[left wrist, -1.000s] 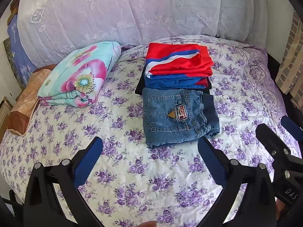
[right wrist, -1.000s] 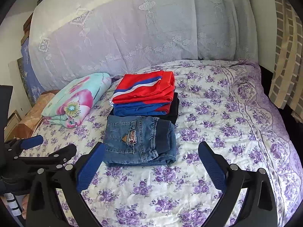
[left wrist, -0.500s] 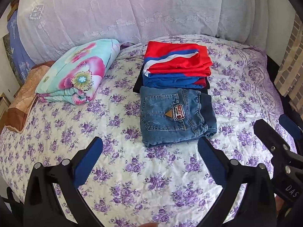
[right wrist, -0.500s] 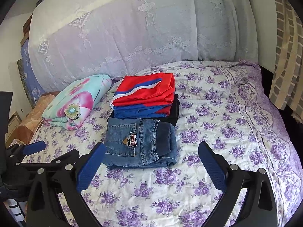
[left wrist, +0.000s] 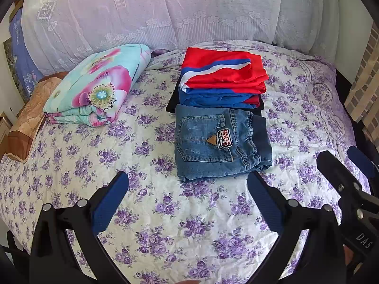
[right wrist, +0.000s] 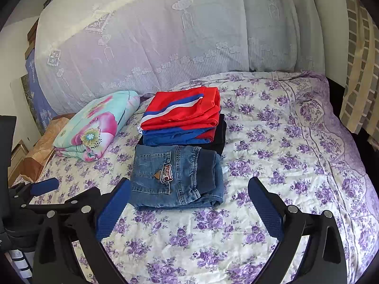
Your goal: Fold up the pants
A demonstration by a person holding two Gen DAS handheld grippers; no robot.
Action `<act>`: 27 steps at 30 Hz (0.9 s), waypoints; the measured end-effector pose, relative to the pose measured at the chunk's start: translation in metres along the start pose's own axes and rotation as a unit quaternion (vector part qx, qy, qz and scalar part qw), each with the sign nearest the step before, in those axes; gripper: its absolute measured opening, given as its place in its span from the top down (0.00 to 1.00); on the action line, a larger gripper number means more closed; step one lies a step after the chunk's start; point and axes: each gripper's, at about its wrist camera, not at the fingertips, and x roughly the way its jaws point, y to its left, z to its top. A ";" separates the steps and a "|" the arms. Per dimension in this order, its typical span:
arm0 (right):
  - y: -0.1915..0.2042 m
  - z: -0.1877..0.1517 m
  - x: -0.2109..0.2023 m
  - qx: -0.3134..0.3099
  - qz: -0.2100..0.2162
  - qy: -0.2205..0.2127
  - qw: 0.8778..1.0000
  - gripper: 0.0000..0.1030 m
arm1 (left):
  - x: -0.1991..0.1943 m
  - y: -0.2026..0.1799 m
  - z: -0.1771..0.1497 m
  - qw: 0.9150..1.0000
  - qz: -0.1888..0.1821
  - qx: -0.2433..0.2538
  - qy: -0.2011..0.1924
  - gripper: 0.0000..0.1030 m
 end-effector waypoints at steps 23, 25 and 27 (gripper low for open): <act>-0.003 -0.003 0.000 0.008 0.002 0.000 1.000 0.04 | -0.003 -0.007 -0.002 1.000 0.002 0.008 -0.018 0.05; -0.004 -0.004 0.001 0.013 0.002 0.000 1.000 0.04 | -0.003 -0.008 -0.002 1.000 -0.001 0.007 -0.017 0.05; -0.005 -0.004 0.000 0.017 0.002 0.001 1.000 0.04 | -0.003 -0.009 -0.002 1.000 -0.001 0.010 -0.017 0.05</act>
